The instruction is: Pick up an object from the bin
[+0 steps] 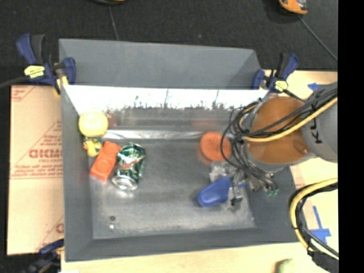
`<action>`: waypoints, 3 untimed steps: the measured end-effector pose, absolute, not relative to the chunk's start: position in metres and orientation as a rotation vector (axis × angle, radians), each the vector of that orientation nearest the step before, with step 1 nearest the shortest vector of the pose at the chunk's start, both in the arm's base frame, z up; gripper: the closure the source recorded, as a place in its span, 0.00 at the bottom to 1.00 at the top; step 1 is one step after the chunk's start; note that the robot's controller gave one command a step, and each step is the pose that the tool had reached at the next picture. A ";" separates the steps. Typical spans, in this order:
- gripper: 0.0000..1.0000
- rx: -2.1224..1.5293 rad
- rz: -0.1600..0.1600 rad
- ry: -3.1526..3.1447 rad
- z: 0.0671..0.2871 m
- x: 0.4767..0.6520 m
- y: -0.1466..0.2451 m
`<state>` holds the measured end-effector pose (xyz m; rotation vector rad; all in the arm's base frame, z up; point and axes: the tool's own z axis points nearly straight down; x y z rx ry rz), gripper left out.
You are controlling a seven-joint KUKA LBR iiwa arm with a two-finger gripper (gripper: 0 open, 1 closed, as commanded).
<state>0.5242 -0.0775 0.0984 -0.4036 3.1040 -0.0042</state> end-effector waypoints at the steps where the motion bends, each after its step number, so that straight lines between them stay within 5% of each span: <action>1: 1.00 -0.400 -0.006 3.099 0.137 0.526 -0.078; 3: 1.00 -0.395 -0.007 3.098 0.168 0.526 -0.078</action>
Offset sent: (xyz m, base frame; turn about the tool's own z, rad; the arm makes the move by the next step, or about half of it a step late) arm 0.0009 -0.0001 0.0641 0.0014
